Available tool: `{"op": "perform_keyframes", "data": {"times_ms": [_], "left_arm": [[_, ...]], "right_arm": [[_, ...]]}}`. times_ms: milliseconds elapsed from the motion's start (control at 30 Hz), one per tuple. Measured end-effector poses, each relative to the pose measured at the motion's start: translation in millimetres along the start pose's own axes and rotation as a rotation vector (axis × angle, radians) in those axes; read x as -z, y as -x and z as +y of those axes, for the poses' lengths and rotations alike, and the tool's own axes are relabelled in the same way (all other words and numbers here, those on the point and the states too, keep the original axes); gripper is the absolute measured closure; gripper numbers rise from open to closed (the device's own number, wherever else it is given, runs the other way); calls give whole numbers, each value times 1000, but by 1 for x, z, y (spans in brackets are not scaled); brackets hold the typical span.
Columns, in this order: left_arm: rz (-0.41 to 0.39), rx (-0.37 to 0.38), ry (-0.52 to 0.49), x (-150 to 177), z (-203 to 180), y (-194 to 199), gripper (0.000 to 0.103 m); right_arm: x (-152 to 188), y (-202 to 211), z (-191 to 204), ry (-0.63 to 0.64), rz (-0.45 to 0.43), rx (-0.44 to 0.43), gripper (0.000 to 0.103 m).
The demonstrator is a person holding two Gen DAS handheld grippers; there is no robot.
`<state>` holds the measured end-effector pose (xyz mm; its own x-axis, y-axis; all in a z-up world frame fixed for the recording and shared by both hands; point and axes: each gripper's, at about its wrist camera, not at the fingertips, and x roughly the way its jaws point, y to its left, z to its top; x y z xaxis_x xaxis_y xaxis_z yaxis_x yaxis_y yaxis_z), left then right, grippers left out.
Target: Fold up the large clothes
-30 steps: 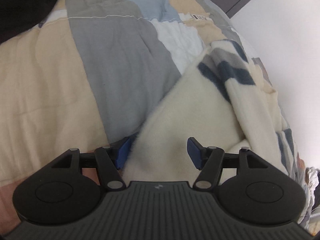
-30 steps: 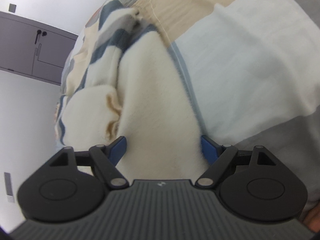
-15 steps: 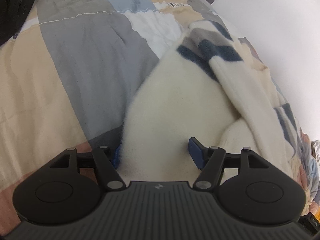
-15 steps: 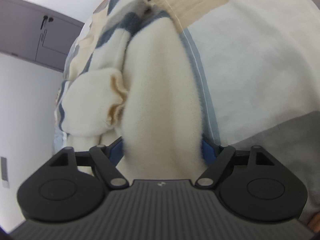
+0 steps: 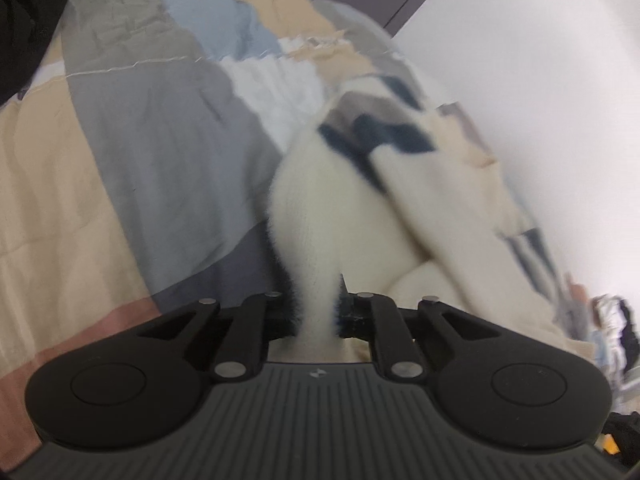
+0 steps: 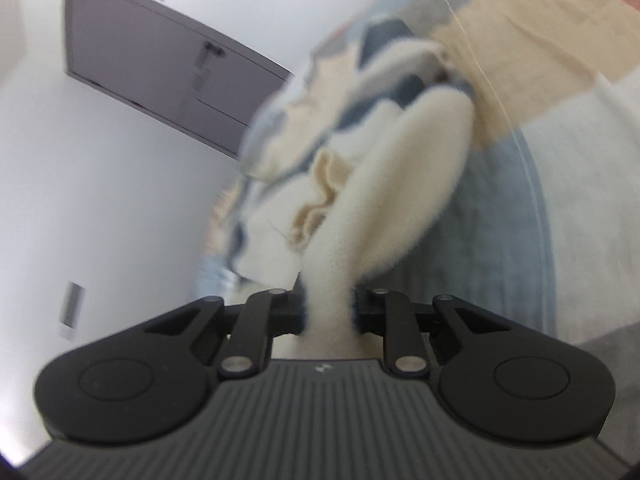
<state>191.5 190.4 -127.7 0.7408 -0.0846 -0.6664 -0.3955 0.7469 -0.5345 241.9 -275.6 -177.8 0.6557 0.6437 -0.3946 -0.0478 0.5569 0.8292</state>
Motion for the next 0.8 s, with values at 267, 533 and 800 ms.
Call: {"op": "perform_keyframes", "data": {"times_ms": [267,533,800], "left_arm": [[-56,274,116,-25,5,52,90],[-43,403,152,-34,14,94,91],[-79,488,89,-23,5,154,91]], "right_arm": [[-17,49,14,-17,-92,-278,84],[-21,108,35,20,-142,-395,87],[-10,154,56,84,-169,-429,89]]}}
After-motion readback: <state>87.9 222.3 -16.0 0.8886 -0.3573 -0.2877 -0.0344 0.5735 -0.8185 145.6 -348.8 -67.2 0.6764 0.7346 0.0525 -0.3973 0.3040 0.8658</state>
